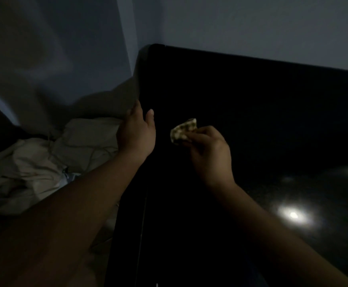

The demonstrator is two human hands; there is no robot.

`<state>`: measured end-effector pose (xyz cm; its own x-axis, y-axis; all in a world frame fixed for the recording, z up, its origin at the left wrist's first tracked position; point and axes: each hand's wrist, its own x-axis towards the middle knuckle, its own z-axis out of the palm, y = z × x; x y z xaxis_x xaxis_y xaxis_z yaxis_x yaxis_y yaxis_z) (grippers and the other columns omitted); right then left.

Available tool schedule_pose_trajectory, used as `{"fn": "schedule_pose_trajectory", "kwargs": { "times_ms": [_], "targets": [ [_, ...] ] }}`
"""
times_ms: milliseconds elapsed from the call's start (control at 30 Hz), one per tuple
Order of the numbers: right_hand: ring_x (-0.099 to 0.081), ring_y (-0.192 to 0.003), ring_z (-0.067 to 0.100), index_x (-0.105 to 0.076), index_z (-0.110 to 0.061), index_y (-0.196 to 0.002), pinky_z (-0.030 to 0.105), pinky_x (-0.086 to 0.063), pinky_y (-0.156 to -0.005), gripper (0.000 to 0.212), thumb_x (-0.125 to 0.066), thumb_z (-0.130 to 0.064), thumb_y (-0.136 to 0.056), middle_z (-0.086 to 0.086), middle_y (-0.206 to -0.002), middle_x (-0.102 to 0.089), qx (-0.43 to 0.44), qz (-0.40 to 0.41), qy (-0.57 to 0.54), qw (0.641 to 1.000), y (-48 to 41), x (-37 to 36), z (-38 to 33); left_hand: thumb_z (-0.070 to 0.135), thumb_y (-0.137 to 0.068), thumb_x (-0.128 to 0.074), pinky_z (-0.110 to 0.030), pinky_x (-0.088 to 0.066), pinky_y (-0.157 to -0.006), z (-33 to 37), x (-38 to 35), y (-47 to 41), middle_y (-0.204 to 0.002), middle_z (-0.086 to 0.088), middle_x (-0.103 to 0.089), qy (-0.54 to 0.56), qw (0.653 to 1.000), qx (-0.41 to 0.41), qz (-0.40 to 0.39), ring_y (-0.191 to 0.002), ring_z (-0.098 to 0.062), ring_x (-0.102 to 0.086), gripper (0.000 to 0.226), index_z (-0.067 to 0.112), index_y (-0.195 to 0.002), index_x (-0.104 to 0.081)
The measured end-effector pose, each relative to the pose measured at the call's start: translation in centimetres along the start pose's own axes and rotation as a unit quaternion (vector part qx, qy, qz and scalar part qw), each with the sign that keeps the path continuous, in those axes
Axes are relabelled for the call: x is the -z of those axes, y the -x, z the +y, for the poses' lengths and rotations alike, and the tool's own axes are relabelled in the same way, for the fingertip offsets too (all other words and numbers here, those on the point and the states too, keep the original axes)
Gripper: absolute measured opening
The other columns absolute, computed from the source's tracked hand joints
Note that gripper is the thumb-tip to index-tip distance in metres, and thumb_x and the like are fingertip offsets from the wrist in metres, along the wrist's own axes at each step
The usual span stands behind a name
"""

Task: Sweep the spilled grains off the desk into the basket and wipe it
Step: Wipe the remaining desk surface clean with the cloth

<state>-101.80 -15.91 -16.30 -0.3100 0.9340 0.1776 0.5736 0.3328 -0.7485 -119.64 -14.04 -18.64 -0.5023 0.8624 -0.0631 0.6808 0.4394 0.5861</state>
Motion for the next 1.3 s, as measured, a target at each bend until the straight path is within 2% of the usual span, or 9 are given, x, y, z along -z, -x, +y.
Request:
{"fn": "schedule_pose_trajectory", "kwargs": {
  "times_ms": [167, 367, 567, 700, 800, 1000, 1167, 1233, 1300],
  "targets": [
    [-0.06, -0.093, 0.025, -0.072, -0.007, -0.106, 0.039, -0.052, -0.083, 0.022, -0.063, -0.016, -0.087, 0.011, -0.101, -0.06, -0.035, 0.093, -0.004, 0.995, -2.6, 2.4, 0.7, 0.048, -0.098, -0.029, -0.042, -0.035, -0.106, -0.8, 0.2, -0.1, -0.147, -0.012, -0.038, 0.071, 0.997, -0.004, -0.043, -0.131, -0.032, -0.04, 0.058, 0.018, -0.148, -0.026],
    [-0.058, -0.095, 0.026, -0.071, -0.014, -0.11, 0.033, -0.048, -0.08, 0.025, -0.062, -0.022, -0.089, 0.006, -0.101, -0.058, -0.037, 0.059, 0.054, 0.996, -1.1, 1.0, 1.6, 0.06, -0.082, -0.028, -0.047, -0.043, -0.094, -2.8, 1.8, 3.8, -0.124, -0.018, -0.055, 0.142, 0.987, -0.013, -0.069, -0.113, -0.036, -0.052, 0.072, 0.013, -0.134, -0.046],
    [-0.059, -0.097, 0.024, -0.072, -0.012, -0.108, 0.046, -0.052, -0.085, 0.022, -0.062, -0.018, -0.089, 0.006, -0.105, -0.061, -0.026, -0.011, -0.032, 0.999, 4.5, 0.5, -1.6, 0.06, -0.085, -0.025, -0.045, -0.041, -0.1, -4.8, 2.8, 9.2, -0.138, -0.013, -0.047, 0.133, 0.987, -0.057, -0.075, -0.125, -0.029, -0.045, 0.076, 0.015, -0.146, -0.034],
    [-0.061, -0.092, 0.025, -0.072, -0.008, -0.104, 0.029, -0.049, -0.081, 0.02, -0.062, -0.016, -0.088, 0.011, -0.101, -0.061, -0.031, 0.075, 0.004, 0.997, 2.1, 2.3, -0.8, 0.061, -0.083, -0.025, -0.046, -0.04, -0.1, -4.8, 2.4, 9.5, -0.137, -0.013, -0.046, 0.161, 0.984, -0.039, -0.065, -0.125, -0.029, -0.045, 0.077, 0.017, -0.146, -0.034],
    [-0.058, -0.098, 0.028, -0.069, -0.009, -0.112, 0.041, -0.049, -0.087, 0.023, -0.061, -0.018, -0.092, 0.013, -0.106, -0.059, -0.081, 0.075, 0.032, 0.993, 0.8, 2.1, 0.5, 0.064, -0.083, -0.025, -0.044, -0.041, -0.1, -5.1, 2.2, 9.5, -0.134, -0.015, -0.049, 0.175, 0.981, -0.052, -0.058, -0.122, -0.028, -0.047, 0.079, 0.015, -0.144, -0.037],
    [-0.058, -0.097, 0.022, -0.069, -0.018, -0.113, 0.047, -0.051, -0.083, 0.024, -0.064, -0.017, -0.089, 0.003, -0.104, -0.059, -0.035, 0.044, 0.005, 0.998, 7.0, 0.1, -1.7, 0.041, -0.099, -0.036, -0.032, -0.037, -0.101, -5.1, 1.8, 9.3, -0.139, -0.012, -0.044, 0.116, 0.991, -0.035, -0.051, -0.124, -0.027, -0.045, 0.052, 0.018, -0.146, -0.034],
    [-0.06, -0.095, 0.011, -0.069, -0.024, -0.109, 0.032, -0.053, -0.083, 0.023, -0.065, -0.018, -0.087, -0.006, -0.103, -0.06, -0.029, -0.027, -0.049, 0.998, 11.8, 0.3, -4.1, 0.042, -0.099, -0.034, -0.039, -0.038, -0.103, -5.1, 1.7, 9.3, -0.141, -0.013, -0.042, 0.099, 0.993, -0.042, -0.042, -0.125, -0.029, -0.045, 0.054, 0.015, -0.146, -0.033],
    [-0.058, -0.088, -0.003, -0.069, -0.026, -0.103, 0.012, -0.046, -0.078, 0.024, -0.068, -0.009, -0.086, -0.013, -0.096, -0.057, -0.037, 0.039, -0.026, 0.998, 10.8, 0.9, -3.4, 0.041, -0.1, -0.035, -0.034, -0.036, -0.101, -5.0, 1.8, 9.3, -0.141, -0.013, -0.041, 0.098, 0.993, -0.042, -0.045, -0.125, -0.029, -0.044, 0.053, 0.014, -0.146, -0.033],
    [-0.057, -0.086, -0.002, -0.071, -0.019, -0.103, 0.009, -0.043, -0.078, 0.018, -0.067, -0.011, -0.088, -0.009, -0.096, -0.056, -0.072, 0.107, 0.003, 0.992, 8.7, 1.8, -2.1, 0.04, -0.1, -0.036, -0.033, -0.036, -0.1, -5.2, 1.8, 9.2, -0.139, -0.014, -0.042, 0.104, 0.992, -0.049, -0.043, -0.123, -0.029, -0.046, 0.052, 0.014, -0.144, -0.035]
  ]
}}
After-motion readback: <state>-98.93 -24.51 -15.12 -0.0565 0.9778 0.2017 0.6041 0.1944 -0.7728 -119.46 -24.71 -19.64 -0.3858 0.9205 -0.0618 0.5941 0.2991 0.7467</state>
